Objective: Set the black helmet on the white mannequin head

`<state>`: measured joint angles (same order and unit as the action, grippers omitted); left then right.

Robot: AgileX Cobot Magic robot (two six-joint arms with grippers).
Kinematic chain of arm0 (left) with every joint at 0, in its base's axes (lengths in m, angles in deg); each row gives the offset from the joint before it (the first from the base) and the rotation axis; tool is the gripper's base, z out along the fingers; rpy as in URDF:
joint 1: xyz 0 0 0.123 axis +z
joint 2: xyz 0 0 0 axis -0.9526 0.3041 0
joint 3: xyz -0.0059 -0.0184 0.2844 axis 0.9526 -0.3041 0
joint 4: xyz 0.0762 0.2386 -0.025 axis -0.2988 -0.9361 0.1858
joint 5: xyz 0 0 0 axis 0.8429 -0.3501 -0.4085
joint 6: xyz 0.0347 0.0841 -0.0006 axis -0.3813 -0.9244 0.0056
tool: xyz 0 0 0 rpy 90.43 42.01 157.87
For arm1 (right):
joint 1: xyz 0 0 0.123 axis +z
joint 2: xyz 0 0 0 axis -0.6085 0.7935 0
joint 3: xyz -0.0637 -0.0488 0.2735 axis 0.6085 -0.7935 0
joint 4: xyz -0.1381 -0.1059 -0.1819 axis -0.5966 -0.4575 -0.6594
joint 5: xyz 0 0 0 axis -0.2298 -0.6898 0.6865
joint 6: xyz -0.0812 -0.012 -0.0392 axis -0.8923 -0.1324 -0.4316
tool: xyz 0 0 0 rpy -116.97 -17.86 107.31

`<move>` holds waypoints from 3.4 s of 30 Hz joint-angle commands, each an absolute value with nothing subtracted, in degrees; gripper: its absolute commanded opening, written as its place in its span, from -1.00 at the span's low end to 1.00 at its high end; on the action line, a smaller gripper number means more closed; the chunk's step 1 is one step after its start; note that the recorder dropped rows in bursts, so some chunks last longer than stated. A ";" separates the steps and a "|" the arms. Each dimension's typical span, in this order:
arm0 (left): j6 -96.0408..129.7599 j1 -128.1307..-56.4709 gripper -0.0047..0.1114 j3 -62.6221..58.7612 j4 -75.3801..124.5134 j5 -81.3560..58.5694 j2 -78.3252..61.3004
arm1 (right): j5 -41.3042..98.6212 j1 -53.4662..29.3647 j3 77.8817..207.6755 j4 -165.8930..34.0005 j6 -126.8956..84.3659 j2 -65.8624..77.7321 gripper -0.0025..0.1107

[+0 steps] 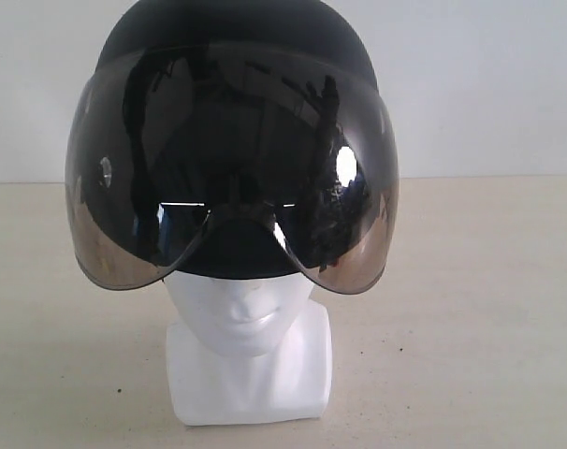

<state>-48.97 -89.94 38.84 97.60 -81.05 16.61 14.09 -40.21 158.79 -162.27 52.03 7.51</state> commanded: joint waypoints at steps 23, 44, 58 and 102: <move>-55.25 -88.87 -0.84 39.33 92.67 -81.36 19.88 | -41.30 -34.94 177.35 -17.36 -64.76 8.23 -0.96; -54.08 -86.67 -0.84 39.33 89.61 -81.36 20.27 | -41.30 -11.60 177.35 -32.24 -57.38 17.00 -0.96; -54.08 -86.67 -0.84 39.33 89.61 -81.36 20.27 | -41.30 -11.60 177.35 -33.19 -56.74 18.60 -0.96; -52.11 -86.67 -0.84 39.33 88.99 -81.36 20.27 | -41.30 -2.50 177.35 -44.26 -49.13 20.44 -0.96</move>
